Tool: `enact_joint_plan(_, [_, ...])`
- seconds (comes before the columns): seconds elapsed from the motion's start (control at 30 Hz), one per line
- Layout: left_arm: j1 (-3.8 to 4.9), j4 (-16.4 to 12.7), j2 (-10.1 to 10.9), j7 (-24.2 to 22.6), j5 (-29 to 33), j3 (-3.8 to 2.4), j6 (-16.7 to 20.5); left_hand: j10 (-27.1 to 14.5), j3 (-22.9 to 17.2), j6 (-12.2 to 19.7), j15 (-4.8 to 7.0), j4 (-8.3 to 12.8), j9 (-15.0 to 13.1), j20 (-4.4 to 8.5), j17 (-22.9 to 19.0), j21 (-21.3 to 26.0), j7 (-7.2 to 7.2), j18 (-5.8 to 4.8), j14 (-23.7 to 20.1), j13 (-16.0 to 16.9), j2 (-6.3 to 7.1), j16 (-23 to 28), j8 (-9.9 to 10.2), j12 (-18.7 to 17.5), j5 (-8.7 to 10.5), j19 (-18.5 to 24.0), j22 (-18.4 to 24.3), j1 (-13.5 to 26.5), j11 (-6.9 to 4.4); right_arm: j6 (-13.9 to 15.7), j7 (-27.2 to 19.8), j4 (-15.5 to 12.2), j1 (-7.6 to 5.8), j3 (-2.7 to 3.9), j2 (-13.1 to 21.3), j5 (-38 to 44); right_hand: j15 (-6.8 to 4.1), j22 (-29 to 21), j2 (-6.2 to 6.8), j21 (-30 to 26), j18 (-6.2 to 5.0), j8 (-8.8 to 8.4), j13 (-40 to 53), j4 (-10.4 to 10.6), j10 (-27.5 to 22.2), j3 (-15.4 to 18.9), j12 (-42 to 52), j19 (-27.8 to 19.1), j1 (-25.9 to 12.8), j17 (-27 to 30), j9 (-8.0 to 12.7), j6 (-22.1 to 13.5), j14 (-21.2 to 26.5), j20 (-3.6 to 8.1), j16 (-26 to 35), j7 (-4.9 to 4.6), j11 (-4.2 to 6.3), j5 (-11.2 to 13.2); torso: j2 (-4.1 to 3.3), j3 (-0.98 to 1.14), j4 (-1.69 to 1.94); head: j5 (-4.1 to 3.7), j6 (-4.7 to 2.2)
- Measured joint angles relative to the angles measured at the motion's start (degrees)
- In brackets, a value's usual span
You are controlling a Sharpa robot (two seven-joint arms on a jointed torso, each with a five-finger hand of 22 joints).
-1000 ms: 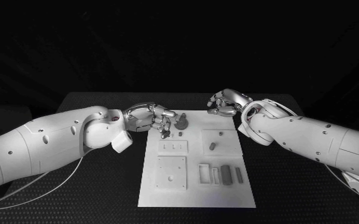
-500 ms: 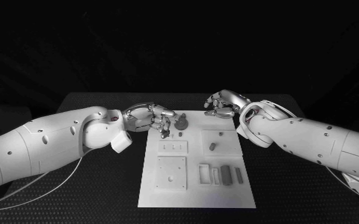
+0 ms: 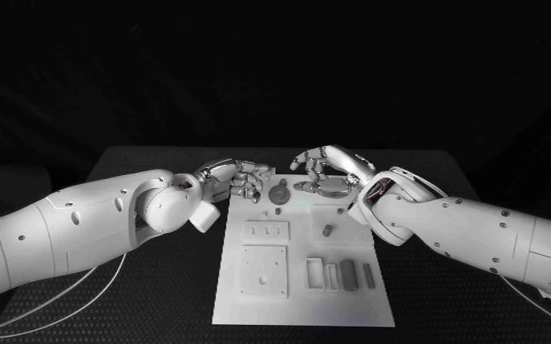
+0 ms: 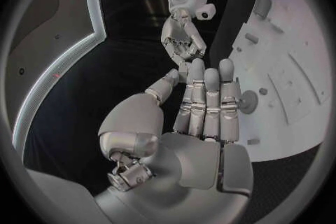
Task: Assemble the parts on the task board
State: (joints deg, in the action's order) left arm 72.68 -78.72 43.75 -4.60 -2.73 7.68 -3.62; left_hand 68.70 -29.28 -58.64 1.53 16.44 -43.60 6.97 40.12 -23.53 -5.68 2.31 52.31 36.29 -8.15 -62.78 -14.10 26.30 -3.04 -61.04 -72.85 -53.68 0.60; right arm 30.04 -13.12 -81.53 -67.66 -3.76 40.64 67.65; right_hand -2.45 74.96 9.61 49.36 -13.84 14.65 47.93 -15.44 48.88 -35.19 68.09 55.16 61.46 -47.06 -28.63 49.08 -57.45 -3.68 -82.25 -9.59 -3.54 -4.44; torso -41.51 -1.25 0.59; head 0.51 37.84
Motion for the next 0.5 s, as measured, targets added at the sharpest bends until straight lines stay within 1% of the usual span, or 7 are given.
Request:
enact_joint_plan(0.03, [-0.02,-0.15,-0.06,0.16,0.25,0.0,0.73,0.0,0.0,0.0,0.0,0.0,0.0,0.0,0.0,0.0,0.0,0.0,0.0,0.0,0.0,0.0,0.09,0.0,0.0,0.0,0.0,0.0,0.0,0.2,-0.71,-0.34,0.08,0.0,0.0,-0.61,0.11,0.0,0.08,0.0,-0.11,0.0,0.0,-0.01,-0.14,0.3,0.0,-0.13,-0.07,0.0,0.0,-0.13,0.12,-0.12,0.0,-0.04,-0.13,0.0,0.0,-0.01,0.0,0.02,-0.02])
enact_joint_plan(0.1, [-0.04,-0.22,-0.07,0.38,0.58,0.0,1.51,0.0,0.0,-0.08,0.0,0.0,0.0,0.0,0.0,0.0,0.08,0.0,0.0,0.0,0.0,0.0,0.19,0.0,0.0,0.0,0.0,0.0,0.0,0.35,-1.63,-0.72,0.17,0.0,0.01,-1.97,0.22,0.0,0.62,0.0,-0.8,-0.27,0.0,0.06,-0.27,1.36,-0.01,-0.21,-0.62,0.01,0.06,-0.35,0.24,-0.21,0.0,-0.25,-0.25,0.0,0.0,-0.01,0.01,0.07,-0.09])
enact_joint_plan(0.13, [-0.05,-0.22,-0.07,0.47,0.7,0.0,1.78,0.0,0.0,-0.08,0.0,0.0,0.0,0.0,0.0,0.0,0.08,0.0,0.0,0.0,0.0,0.0,0.2,0.0,0.0,0.0,0.0,0.0,0.0,0.39,-2.01,-0.87,0.18,0.0,0.01,-2.88,0.3,0.0,0.72,-0.05,-0.84,-0.34,0.0,0.1,-0.4,1.8,-0.01,-0.42,-0.75,0.0,0.08,-0.47,0.42,-0.43,0.0,-0.36,-0.39,0.0,0.0,-0.01,0.01,0.09,-0.12])
enact_joint_plan(0.2, [-0.05,-0.15,-0.05,0.59,0.8,0.0,2.17,0.0,-0.01,-0.09,0.0,0.01,0.0,0.0,-0.06,0.0,0.09,0.0,0.0,0.0,0.0,0.0,0.21,0.0,0.0,0.0,0.01,0.0,0.0,0.39,-2.67,-0.98,0.18,0.0,-0.01,-4.71,0.31,0.0,0.42,-0.34,-0.88,-0.34,0.0,0.05,-0.69,2.5,-0.01,-0.52,-1.05,0.01,0.16,-0.71,0.72,-0.52,0.0,-0.53,-0.28,0.0,-0.01,-0.01,0.01,0.13,-0.18])
enact_joint_plan(0.37, [-0.05,0.11,0.05,0.76,0.57,0.02,2.32,0.0,-0.17,-0.13,0.0,0.18,0.0,-0.01,-0.06,0.0,0.09,-0.01,0.0,0.05,0.0,0.0,0.53,0.0,0.0,0.0,0.01,0.0,0.01,0.17,-3.38,-0.54,0.18,-0.01,-0.49,-8.88,0.88,0.0,0.27,-0.88,-0.89,-1.53,-0.08,0.69,-1.81,3.59,-0.01,-1.34,-2.11,0.0,0.7,-2.53,1.69,-0.73,0.0,-1.01,-0.97,0.0,-0.05,-0.03,0.03,0.18,-0.25])
enact_joint_plan(0.43, [-0.05,0.28,0.03,0.77,0.08,0.02,2.13,0.0,-0.21,-0.25,0.0,0.13,0.0,-0.01,-0.06,0.0,-0.02,-0.01,0.0,0.05,0.0,0.0,0.63,0.0,0.01,0.0,0.01,0.0,0.01,-0.02,-3.53,-0.53,0.18,-0.01,-0.71,-10.31,1.06,0.0,0.2,-0.88,-0.89,-1.67,-0.08,0.75,-2.12,3.95,-0.01,-1.54,-2.18,0.0,0.9,-2.91,1.9,-0.93,0.0,-1.16,-1.25,0.0,-0.07,-0.03,0.05,0.19,-0.26])
enact_joint_plan(0.5, [-0.05,0.41,0.02,0.77,-0.39,0.02,1.83,0.0,-0.33,-0.33,0.0,0.02,0.0,-0.02,-0.06,0.0,-0.09,-0.01,0.0,0.05,0.0,0.0,0.65,0.0,0.01,0.01,0.01,0.0,0.02,-0.21,-3.63,-0.54,0.18,-0.01,-0.94,-11.2,1.06,0.0,0.03,-0.88,-0.89,-1.67,-0.08,0.75,-2.12,3.95,-0.01,-1.54,-2.35,0.0,0.99,-3.0,1.9,-0.93,0.0,-1.25,-1.25,0.0,-0.08,-0.03,0.07,0.18,-0.26])
